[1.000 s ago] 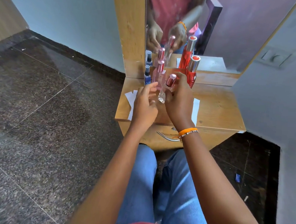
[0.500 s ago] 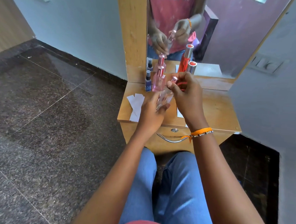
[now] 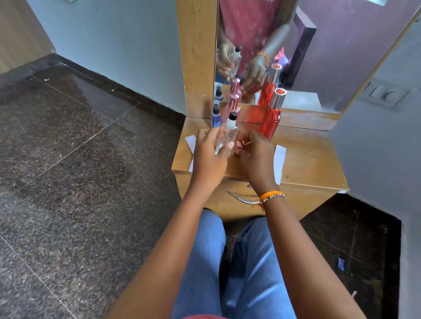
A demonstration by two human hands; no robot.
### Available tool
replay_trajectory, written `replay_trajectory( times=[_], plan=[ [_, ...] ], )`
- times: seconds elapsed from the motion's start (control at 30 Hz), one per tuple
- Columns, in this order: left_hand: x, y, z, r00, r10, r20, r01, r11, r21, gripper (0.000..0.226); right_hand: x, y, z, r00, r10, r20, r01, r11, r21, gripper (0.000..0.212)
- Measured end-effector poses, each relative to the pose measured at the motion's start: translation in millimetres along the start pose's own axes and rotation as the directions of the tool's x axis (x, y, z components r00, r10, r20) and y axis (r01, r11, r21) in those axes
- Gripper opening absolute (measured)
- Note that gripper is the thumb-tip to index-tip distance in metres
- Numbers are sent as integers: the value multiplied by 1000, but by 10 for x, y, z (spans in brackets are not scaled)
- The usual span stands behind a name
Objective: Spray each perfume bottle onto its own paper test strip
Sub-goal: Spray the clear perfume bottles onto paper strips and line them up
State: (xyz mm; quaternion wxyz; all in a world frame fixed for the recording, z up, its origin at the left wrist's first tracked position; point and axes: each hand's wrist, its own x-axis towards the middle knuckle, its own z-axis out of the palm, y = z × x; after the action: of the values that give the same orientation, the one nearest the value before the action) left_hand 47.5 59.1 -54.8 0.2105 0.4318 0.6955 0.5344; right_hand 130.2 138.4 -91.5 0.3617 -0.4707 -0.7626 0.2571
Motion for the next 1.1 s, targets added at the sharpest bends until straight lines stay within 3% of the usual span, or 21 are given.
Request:
replay_trajectory(
  times=[0.17,0.3,0.37,0.47,0.63,0.8,0.9,1.1],
  plan=[
    [16,-21,15,1000,14,7,-14,1000,-6,34,-88,-2,-33,1000,-12,-12,12,1000,7,30],
    [13,-25,55,998,45,36,-44,998,-34,35,-233,-171,-273,989,-30,-146,69,960,273,20],
    [-10,-13,104,996,64,63,-60,996,-58,33,-288,-222,-389,999,13,-35,4,895,446,20],
    [-66,14,242,986,110,126,-100,991,-89,30,-335,-167,-483,995,32,97,-79,841,536,23],
    [-181,99,506,950,182,254,-153,980,-127,41,-344,77,-688,991,129,36,-126,803,582,9],
    [-167,56,762,925,227,303,-287,943,170,37,-323,247,-916,971,239,-18,-181,780,599,11],
    [-102,20,927,893,200,403,-363,848,386,46,-321,317,-970,969,247,-29,-185,795,578,9],
    [-30,15,1103,834,146,533,-494,630,599,52,-309,380,-968,960,281,-12,-221,778,589,11]
  ],
)
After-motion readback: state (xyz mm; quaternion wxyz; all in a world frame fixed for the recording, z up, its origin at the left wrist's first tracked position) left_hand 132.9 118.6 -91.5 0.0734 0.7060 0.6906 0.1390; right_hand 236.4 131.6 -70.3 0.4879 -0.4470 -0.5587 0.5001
